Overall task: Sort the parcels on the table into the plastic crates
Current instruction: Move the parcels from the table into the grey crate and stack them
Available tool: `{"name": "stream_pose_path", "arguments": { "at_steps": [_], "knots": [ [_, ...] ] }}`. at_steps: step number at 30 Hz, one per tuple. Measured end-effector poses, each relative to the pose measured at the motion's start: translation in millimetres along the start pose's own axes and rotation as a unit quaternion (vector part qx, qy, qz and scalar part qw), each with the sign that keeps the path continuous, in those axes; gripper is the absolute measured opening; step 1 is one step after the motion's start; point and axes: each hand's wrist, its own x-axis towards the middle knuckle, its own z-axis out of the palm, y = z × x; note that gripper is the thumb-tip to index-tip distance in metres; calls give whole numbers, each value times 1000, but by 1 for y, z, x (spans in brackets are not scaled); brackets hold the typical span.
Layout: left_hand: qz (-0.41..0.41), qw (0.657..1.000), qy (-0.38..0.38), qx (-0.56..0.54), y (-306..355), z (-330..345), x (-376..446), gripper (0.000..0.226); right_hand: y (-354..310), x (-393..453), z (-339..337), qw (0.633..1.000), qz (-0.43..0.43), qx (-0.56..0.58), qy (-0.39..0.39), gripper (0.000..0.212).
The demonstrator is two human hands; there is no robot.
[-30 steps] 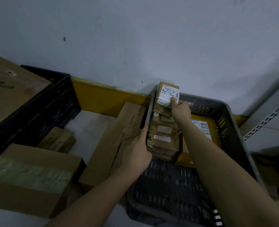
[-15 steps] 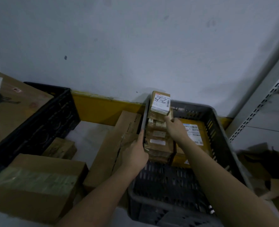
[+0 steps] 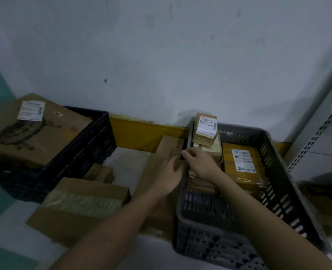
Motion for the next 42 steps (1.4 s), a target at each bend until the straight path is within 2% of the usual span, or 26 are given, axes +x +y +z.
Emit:
{"name": "stream_pose_path", "arguments": {
  "at_steps": [4,10,16,19,24,28,35,39,42],
  "knots": [
    [-44,995,32,86,-25,-63,0,63,-30,10,23,999,-34,-4,-23,40],
    [-123,981,86,121,-89,-146,0,49,-70,48,93,995,-37,0,-98,48],
    [-209,969,36,126,-166,-210,17,60,-102,85,179,981,28,67,-181,45],
    [-235,964,12,126,-197,-230,40,61,-108,108,225,976,59,65,-201,45],
    [-262,958,-58,98,-246,-243,80,55,-113,142,285,950,168,71,-252,53],
    [-287,951,-85,72,-265,-244,99,53,-108,163,316,922,259,98,-270,48],
    [-321,936,-111,92,-283,-237,113,67,-99,177,346,881,332,106,-322,54],
    [-319,941,-78,82,-276,-238,114,44,-101,174,341,866,361,139,-318,54],
    [-329,942,-68,26,-271,-239,108,38,-99,168,331,867,382,175,-269,56]
  ]
}}
